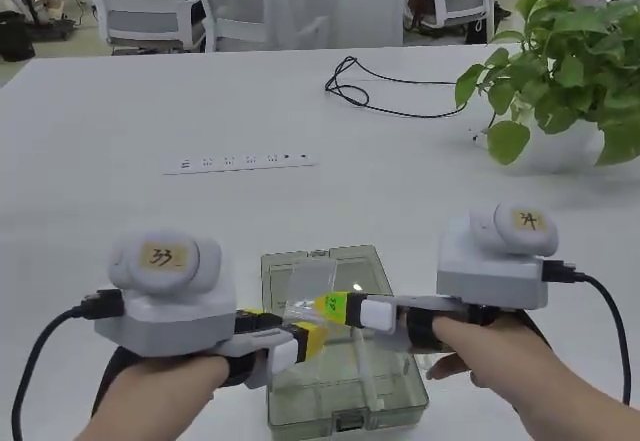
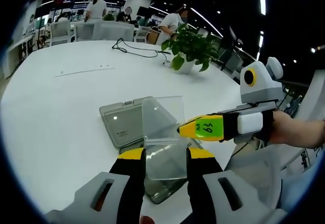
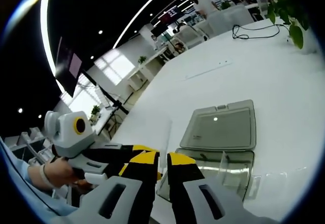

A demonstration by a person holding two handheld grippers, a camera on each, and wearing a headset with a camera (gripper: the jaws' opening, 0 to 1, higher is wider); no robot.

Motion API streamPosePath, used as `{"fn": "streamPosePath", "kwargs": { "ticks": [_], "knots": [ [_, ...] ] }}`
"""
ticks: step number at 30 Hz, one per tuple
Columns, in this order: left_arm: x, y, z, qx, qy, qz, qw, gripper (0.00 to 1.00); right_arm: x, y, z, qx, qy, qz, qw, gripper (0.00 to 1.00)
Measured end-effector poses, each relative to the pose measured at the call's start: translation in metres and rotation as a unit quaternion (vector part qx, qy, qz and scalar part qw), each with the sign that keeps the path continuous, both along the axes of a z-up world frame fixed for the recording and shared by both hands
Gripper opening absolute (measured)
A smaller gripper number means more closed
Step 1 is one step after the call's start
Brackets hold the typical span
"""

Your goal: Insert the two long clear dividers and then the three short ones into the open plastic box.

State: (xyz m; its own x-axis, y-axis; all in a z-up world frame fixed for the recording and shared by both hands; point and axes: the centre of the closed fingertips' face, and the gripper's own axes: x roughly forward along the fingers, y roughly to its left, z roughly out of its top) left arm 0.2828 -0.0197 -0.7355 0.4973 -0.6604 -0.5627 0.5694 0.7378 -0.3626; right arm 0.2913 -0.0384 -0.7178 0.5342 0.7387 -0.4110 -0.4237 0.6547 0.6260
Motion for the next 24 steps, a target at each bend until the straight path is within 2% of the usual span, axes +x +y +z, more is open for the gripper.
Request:
{"fn": "streamPosePath", "kwargs": {
  "ticks": [5, 14, 22, 24],
  "knots": [
    [-0.0016, -0.0022, 0.0020, -0.005, -0.002, -0.001, 1.0000, 0.30, -0.0004, 0.0020, 0.0013, -0.006, -0.004, 0.005, 1.0000, 0.04],
    [-0.0029, -0.0030, 0.0028, -0.012, -0.001, 0.002, 0.9999, 0.30, -0.0008, 0.0014, 0.0014, -0.017, 0.006, 0.005, 0.9998, 0.02],
    [-0.0021, -0.0023, 0.0030, -0.016, -0.015, 0.000, 0.9998, 0.30, -0.0001, 0.0024, 0.0018, -0.029, 0.008, 0.011, 0.9995, 0.02],
    [-0.0022, -0.0024, 0.0039, -0.013, -0.026, -0.007, 0.9996, 0.31, -0.0002, 0.0031, 0.0023, -0.032, 0.009, 0.013, 0.9994, 0.02]
  ]
}}
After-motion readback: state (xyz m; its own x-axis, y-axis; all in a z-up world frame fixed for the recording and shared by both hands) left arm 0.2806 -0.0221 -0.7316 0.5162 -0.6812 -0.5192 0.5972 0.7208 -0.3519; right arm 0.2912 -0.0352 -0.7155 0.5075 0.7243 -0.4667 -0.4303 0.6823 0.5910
